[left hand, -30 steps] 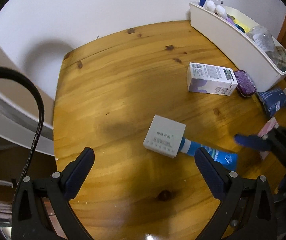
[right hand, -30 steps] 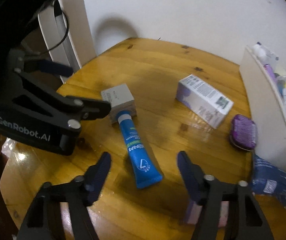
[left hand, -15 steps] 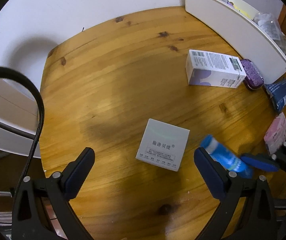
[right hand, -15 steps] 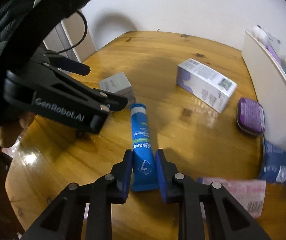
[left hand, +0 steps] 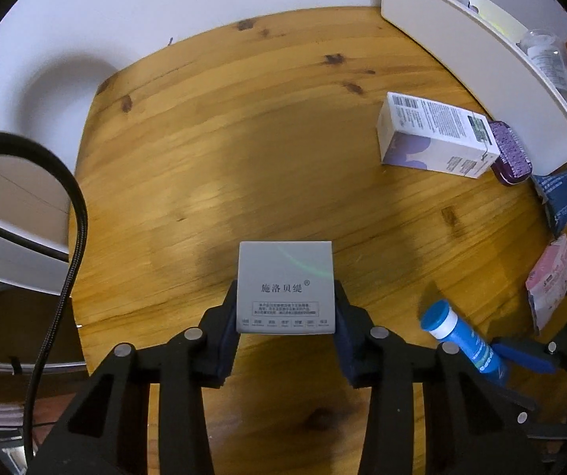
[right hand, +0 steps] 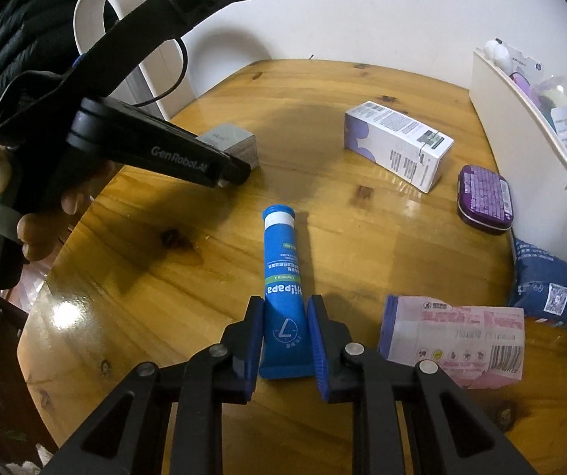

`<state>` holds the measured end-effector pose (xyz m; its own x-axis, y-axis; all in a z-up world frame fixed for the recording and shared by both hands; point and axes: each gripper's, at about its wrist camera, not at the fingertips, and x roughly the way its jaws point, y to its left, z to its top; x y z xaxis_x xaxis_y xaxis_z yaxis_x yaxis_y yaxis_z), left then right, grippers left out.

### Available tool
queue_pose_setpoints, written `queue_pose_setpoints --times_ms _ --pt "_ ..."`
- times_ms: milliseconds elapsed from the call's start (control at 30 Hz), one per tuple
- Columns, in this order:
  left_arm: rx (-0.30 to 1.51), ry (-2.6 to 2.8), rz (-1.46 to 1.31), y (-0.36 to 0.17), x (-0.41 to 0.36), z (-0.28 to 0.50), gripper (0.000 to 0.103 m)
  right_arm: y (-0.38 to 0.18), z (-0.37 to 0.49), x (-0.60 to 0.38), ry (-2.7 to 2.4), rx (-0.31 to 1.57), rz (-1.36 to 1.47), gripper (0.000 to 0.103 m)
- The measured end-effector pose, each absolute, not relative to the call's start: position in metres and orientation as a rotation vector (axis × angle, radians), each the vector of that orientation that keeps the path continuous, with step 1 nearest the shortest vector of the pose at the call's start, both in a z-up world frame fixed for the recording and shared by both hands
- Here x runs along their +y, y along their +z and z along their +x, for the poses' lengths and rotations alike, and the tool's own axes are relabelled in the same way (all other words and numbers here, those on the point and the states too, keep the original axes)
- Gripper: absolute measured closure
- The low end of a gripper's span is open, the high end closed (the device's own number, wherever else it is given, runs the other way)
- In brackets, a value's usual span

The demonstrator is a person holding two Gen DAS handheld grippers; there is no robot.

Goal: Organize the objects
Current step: 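Grasp the small white box with the left tool while the right tool grasps the blue tube, then lift the white box with the left tool while the right tool regrips the blue tube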

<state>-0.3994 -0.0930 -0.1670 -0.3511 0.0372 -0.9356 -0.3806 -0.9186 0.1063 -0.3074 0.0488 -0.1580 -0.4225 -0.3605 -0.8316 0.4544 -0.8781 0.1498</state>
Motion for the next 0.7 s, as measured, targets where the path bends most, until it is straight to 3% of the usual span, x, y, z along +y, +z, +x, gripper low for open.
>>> queue_pose_setpoints --times_ms 400,433,467,700 --pt "0.52 2.378 -1.472 -0.114 -0.069 -0.369 0.059 -0.128 -0.29 0.062 -2.335 0.029 1.211 0.081" --pt "0.529 2.376 -1.455 -0.108 -0.064 -0.363 0.059 -0.124 -0.287 0.064 -2.34 0.023 1.198 0.086" --pt "0.539 2.372 -1.437 -0.102 -0.059 -0.358 0.059 -0.121 -0.285 0.065 -2.34 0.018 1.187 0.103" --pt "0.569 2.373 -1.347 -0.071 -0.034 -0.33 0.059 -0.108 -0.27 0.081 -2.389 0.013 1.16 0.102"
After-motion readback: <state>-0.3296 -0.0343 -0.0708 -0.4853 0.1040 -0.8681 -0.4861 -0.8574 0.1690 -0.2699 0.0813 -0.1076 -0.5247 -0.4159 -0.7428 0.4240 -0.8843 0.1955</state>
